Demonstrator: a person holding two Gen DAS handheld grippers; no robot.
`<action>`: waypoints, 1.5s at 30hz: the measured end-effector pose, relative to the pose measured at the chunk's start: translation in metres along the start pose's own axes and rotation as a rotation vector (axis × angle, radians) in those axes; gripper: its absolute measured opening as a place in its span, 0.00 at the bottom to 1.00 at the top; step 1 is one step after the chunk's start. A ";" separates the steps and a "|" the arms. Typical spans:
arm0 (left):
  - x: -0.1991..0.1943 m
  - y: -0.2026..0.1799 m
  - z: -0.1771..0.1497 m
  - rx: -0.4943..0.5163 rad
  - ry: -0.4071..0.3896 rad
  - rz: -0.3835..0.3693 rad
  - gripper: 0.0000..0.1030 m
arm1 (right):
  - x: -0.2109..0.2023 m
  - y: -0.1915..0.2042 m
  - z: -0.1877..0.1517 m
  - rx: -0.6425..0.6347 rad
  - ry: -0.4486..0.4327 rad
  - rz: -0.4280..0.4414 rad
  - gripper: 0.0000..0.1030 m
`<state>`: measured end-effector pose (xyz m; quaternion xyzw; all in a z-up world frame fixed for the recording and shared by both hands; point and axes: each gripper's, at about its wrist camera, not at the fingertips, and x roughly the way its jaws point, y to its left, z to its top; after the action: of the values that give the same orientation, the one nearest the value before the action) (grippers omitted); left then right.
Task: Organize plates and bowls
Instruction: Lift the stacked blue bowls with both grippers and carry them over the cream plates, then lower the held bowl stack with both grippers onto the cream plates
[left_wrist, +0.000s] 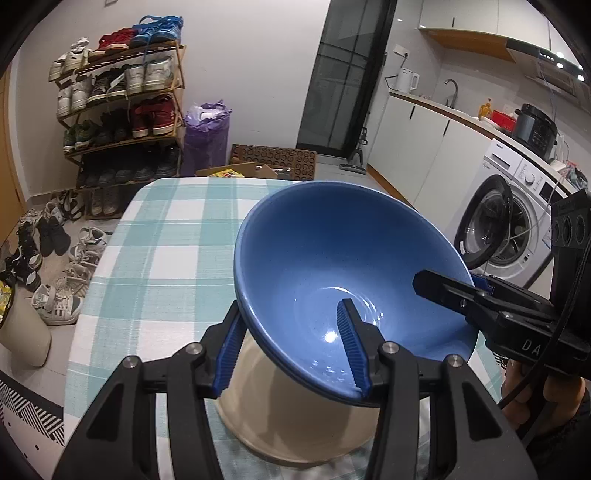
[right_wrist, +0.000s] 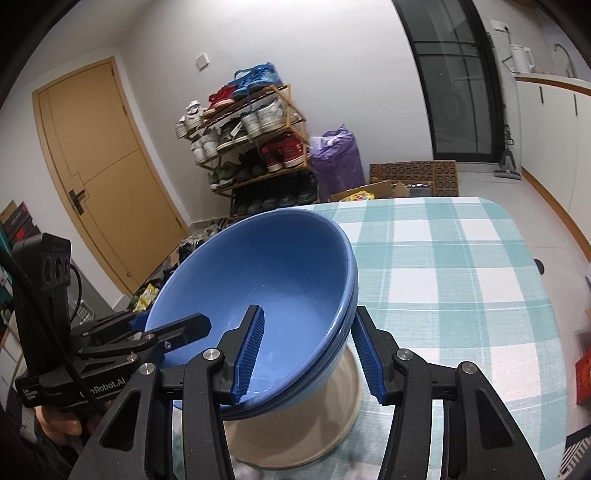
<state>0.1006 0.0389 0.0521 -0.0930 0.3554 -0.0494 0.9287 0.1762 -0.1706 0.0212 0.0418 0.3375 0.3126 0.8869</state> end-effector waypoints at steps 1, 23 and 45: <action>-0.001 0.002 -0.001 -0.003 -0.001 0.004 0.47 | 0.002 0.003 -0.001 -0.004 0.005 0.004 0.49; 0.008 0.028 -0.018 -0.036 0.026 0.037 0.47 | 0.039 0.020 -0.011 -0.028 0.068 0.042 0.49; 0.034 0.024 -0.027 -0.024 0.085 0.025 0.47 | 0.052 0.001 -0.026 -0.003 0.105 0.010 0.49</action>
<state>0.1084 0.0530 0.0052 -0.0974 0.3964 -0.0373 0.9121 0.1895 -0.1425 -0.0281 0.0256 0.3828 0.3195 0.8665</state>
